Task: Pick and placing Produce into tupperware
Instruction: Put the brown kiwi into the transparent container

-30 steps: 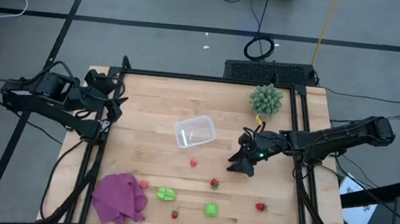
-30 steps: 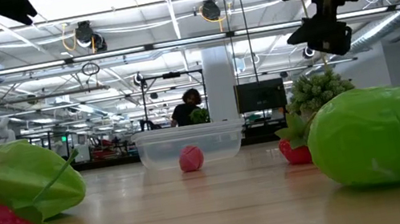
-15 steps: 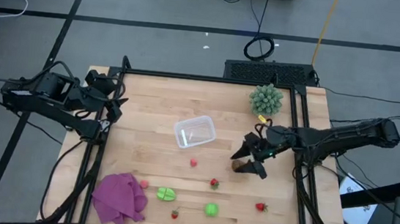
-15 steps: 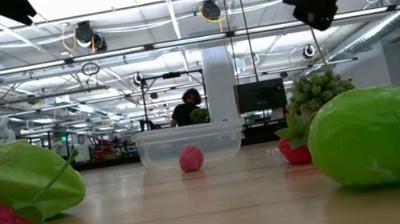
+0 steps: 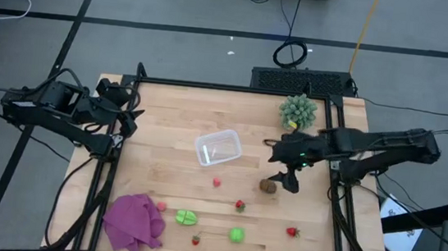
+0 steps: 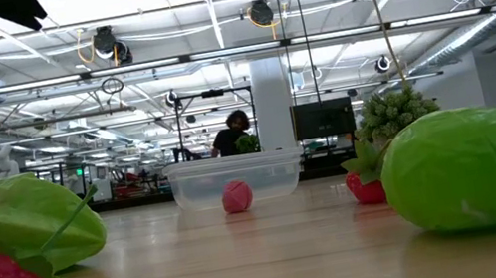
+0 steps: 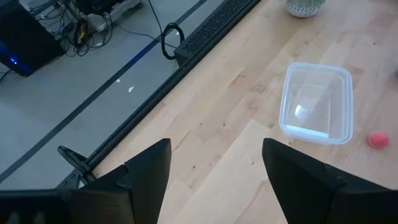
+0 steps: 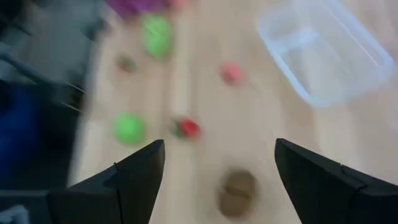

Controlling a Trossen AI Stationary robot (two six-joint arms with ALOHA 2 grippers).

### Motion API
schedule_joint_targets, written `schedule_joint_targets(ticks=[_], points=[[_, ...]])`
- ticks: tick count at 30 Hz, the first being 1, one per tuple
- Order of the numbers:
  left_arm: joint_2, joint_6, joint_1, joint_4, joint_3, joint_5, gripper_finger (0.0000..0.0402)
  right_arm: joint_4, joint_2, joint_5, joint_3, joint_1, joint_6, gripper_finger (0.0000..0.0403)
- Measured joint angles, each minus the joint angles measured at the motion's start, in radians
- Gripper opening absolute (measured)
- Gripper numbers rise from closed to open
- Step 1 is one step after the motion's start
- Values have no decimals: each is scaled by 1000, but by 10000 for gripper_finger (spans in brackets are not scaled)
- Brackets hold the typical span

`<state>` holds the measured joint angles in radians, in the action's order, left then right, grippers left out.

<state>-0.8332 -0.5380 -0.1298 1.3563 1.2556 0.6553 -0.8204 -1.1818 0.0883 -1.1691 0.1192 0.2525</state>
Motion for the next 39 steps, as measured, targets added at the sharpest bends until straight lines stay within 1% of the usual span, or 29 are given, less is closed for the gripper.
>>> schedule_joint_targets(ticks=[2,7,10,14,22,32,34,39], points=[[-4,-8,0,0,0,0,257,-99,-60,-29,-10,0,1,295],[-15,-11,0,1,0,0,257,-166,-205,-38,-2,1,-1,295],[-29,-10,0,1,0,0,257,-161,-278,-53,-2,0,-13,295],[-50,-10,0,1,0,0,257,-163,-343,-66,-2,0,-7,295],[-99,13,0,1,0,0,257,-110,-355,-63,-2,40,64,295],[-129,18,0,1,0,0,257,-109,-356,-70,-2,106,175,295],[-129,18,0,1,0,0,257,-81,-365,-85,12,109,182,295],[-129,19,0,1,0,0,257,-3,-366,-79,93,108,200,295]])
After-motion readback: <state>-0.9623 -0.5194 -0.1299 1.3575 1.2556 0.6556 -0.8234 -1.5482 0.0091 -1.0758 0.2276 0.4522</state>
